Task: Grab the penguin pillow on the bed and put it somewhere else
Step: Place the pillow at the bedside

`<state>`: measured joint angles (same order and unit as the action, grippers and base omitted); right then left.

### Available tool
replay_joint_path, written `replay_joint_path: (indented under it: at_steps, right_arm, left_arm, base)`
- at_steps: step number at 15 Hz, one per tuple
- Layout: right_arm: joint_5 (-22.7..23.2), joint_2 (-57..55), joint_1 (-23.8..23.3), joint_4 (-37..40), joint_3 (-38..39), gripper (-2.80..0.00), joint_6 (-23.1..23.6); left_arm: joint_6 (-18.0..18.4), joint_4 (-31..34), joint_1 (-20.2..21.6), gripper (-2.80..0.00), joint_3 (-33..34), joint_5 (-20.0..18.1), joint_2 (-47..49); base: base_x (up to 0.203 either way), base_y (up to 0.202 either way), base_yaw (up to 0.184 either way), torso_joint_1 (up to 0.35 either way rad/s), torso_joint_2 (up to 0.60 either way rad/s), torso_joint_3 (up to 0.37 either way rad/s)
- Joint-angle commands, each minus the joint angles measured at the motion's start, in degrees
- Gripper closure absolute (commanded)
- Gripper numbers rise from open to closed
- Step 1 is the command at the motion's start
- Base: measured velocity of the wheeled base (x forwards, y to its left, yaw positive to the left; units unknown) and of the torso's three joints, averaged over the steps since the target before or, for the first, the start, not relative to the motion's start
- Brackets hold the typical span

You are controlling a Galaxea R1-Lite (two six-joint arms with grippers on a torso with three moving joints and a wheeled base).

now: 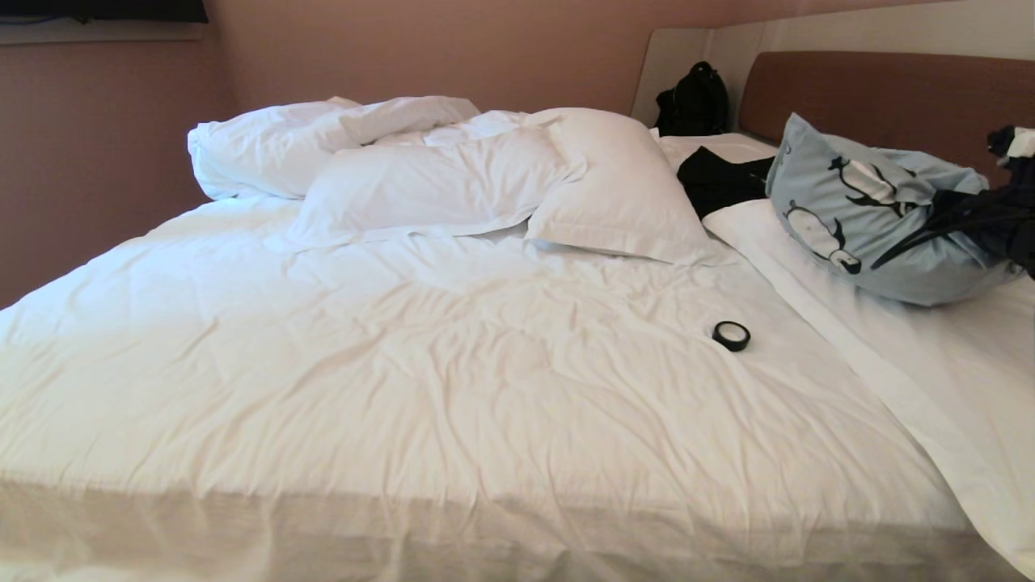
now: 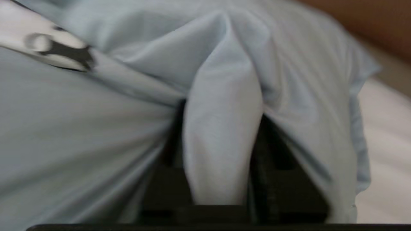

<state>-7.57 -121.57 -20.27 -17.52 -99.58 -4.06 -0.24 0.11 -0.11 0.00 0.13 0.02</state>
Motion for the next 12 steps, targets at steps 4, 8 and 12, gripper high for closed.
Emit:
replay_joint_path:
  at_steps: [4,8,12]
  right_arm:
    - [0.2,1.8,0.0,-0.2,10.5,-2.8,-1.8]
    - [4.6,13.1,1.1,-0.1,24.4,-2.8,-3.3]
    - [6.8,24.3,2.5,-0.1,34.8,-2.8,-3.8]
  left_arm:
    - [0.0,0.0,0.0,0.0,0.1,0.0,0.0]
    - [0.0,0.0,0.0,0.0,0.1,0.0,0.0]
    - [0.0,0.0,0.0,0.0,0.1,0.0,0.0]
  base:
    - [0.0,0.0,0.0,0.0,0.0,0.0]
    - [0.0,0.0,0.0,0.0,0.0,0.0]
    - [0.0,0.0,0.0,0.0,0.0,0.0]
